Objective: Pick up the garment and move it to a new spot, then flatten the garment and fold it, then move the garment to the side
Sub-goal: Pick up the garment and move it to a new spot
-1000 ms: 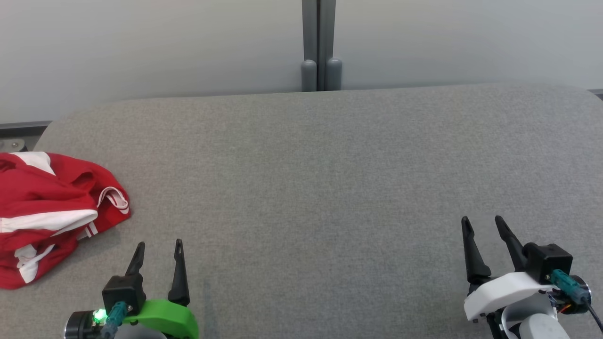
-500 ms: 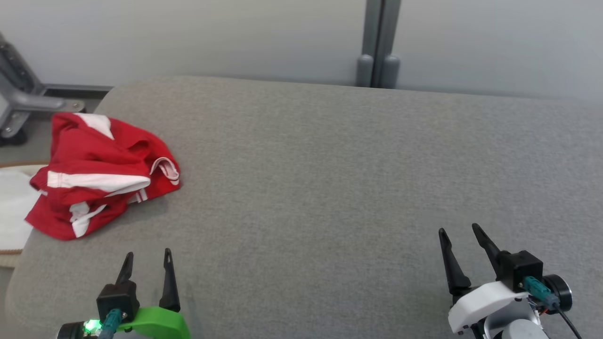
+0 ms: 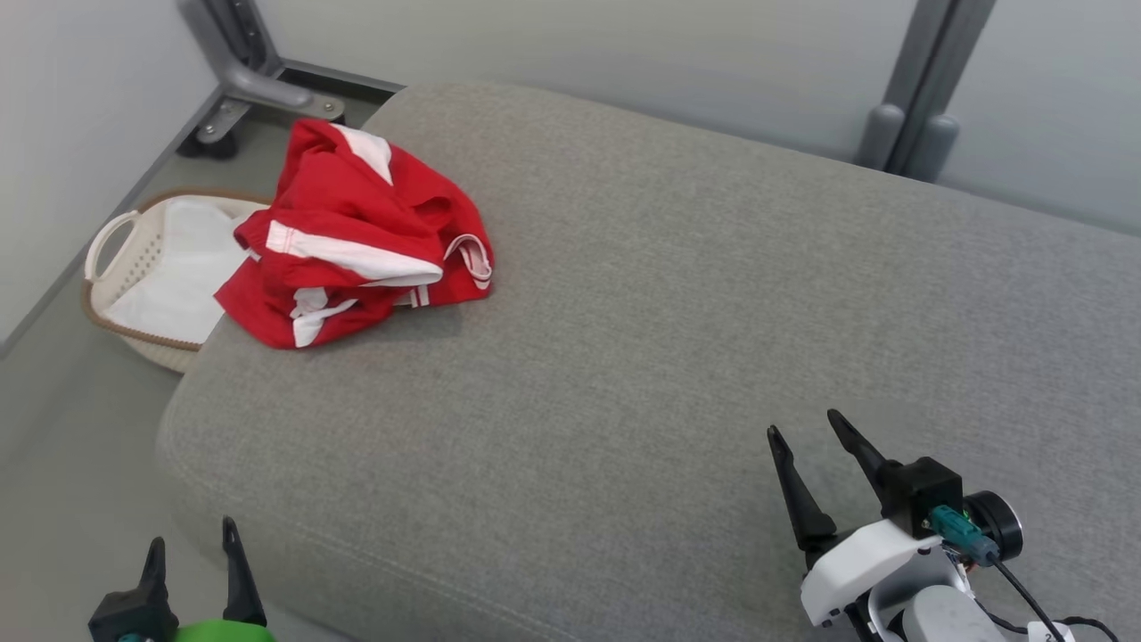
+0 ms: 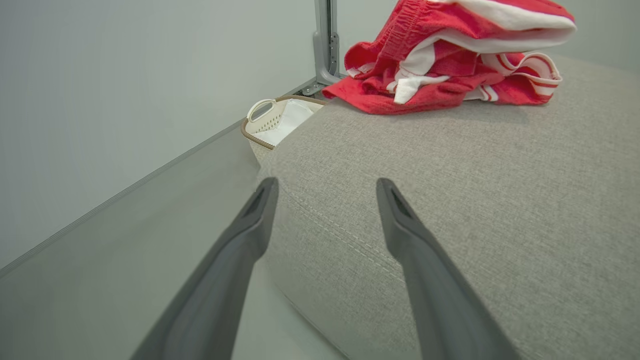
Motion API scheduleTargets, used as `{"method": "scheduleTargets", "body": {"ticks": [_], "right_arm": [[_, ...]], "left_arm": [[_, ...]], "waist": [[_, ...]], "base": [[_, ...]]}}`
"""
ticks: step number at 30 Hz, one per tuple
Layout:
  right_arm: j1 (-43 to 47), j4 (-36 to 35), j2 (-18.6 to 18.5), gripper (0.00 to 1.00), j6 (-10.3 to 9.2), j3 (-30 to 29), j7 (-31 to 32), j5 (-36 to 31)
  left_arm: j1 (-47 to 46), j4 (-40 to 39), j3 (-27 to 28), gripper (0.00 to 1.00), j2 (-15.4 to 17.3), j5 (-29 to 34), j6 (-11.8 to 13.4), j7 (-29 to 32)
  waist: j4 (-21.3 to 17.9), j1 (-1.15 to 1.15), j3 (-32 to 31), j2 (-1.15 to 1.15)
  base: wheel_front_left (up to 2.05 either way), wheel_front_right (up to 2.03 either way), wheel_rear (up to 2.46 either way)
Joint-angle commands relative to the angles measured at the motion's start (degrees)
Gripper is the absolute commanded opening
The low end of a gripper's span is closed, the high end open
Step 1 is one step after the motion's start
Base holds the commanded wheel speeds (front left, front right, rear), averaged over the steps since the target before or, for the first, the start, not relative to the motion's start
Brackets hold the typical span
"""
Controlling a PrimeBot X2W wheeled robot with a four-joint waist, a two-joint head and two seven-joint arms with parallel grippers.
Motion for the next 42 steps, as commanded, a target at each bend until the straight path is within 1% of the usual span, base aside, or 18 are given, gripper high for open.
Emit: {"method": "scheduleTargets", "body": {"ticks": [1, 3, 5, 8, 13, 17, 19, 21, 24, 30, 32, 37, 42], "right_arm": [[-0.7, 0.3, -0.4, 1.0, -0.04, 0.3, -0.1, 0.0], [-1.0, 0.4, -0.4, 1.0, -0.04, 0.6, -0.1, -0.2], [-0.9, 0.4, -0.4, 1.0, -0.04, 0.8, -0.1, -0.5], [-1.6, 0.9, -0.4, 1.0, -0.04, 0.5, -0.1, -0.6], [-2.7, 1.0, -0.4, 1.0, -0.04, 0.5, -0.1, -1.7], [-3.9, 0.4, -0.4, 1.0, -0.04, 0.4, -0.1, -2.9], [-4.5, -0.4, -0.4, 1.0, -0.04, 0.3, -0.1, -3.5], [-5.0, -0.8, -0.4, 1.0, -0.04, 0.4, -0.1, -4.2], [-6.2, -1.1, -0.4, 1.0, -0.04, 0.3, -0.1, -4.8], [-9.2, -2.4, -0.4, 1.0, -0.04, 1.8, -0.1, -5.9], [-10.1, -2.7, -0.4, 1.0, -0.04, 2.4, -0.1, -6.0], [-12.2, -3.1, -0.3, 1.0, -0.04, 4.3, -0.1, -5.5], [-12.8, -2.8, -0.4, 1.0, -0.05, 4.0, -0.1, -5.2]], "left_arm": [[0.8, 0.2, 0.7, 1.0, -0.1, -0.5, -0.5, 0.0], [0.7, 0.4, 1.4, 1.0, -0.1, -0.9, -1.0, 0.0], [0.2, 1.2, 2.2, 1.0, -0.1, -3.0, -1.9, 0.0], [-1.6, 2.7, 1.3, 1.0, -0.2, -5.8, -3.4, 0.0], [-5.7, 4.3, 0.3, 1.0, -0.1, -6.2, -4.6, 0.0], [-11.8, 5.3, 0.4, 1.0, 2.0, -7.5, -4.9, 0.0], [-15.3, 5.4, 0.0, 1.0, 3.1, -9.1, -5.0, 0.0], [-19.0, 5.6, -1.7, 1.0, 5.2, -10.5, -5.0, 0.0], [-25.1, 7.6, -5.2, 1.0, 9.3, -14.3, -5.0, 0.0], [-36.0, 13.3, -15.3, 1.0, 17.7, -23.5, -5.0, 0.3], [-38.5, 15.2, -17.9, 1.0, 20.0, -26.7, -5.0, 0.9], [-42.7, 18.8, -22.7, 1.0, 23.4, -34.5, -5.0, 2.9], [-42.9, 20.9, -27.8, 1.0, 24.6, -41.8, -5.0, 4.7]], "waist": [[3.0, 0.0, 1.6, 0.0], [3.1, 0.0, 2.1, 0.0], [2.9, 0.0, 2.7, 0.0], [2.2, 0.0, 3.9, 0.0], [0.3, 0.0, 6.2, 0.0], [-1.4, 0.0, 8.5, 0.0], [-2.2, 0.0, 9.8, 0.0], [-2.8, 0.0, 11.1, 0.0], [-3.6, 0.0, 13.4, 0.0], [-5.9, 0.0, 18.0, 0.0], [-6.7, 0.0, 19.3, 0.0], [-9.0, 0.0, 22.1, 0.0], [-10.1, 0.0, 23.9, 0.0]], "base": [[0.0, 0.0, 0.0], [0.0, 0.0, 0.0], [0.0, 0.0, 0.0], [0.0, 0.0, 0.0], [0.0, 0.0, 0.0], [0.0, 0.0, 0.0], [0.0, 0.0, 0.0], [0.0, 0.0, 0.0], [0.0, 0.0, 0.0], [0.0, 0.0, 0.0], [0.0, 0.0, 0.0], [0.0, 0.0, 0.0], [0.0, 0.0, 0.0]]}}
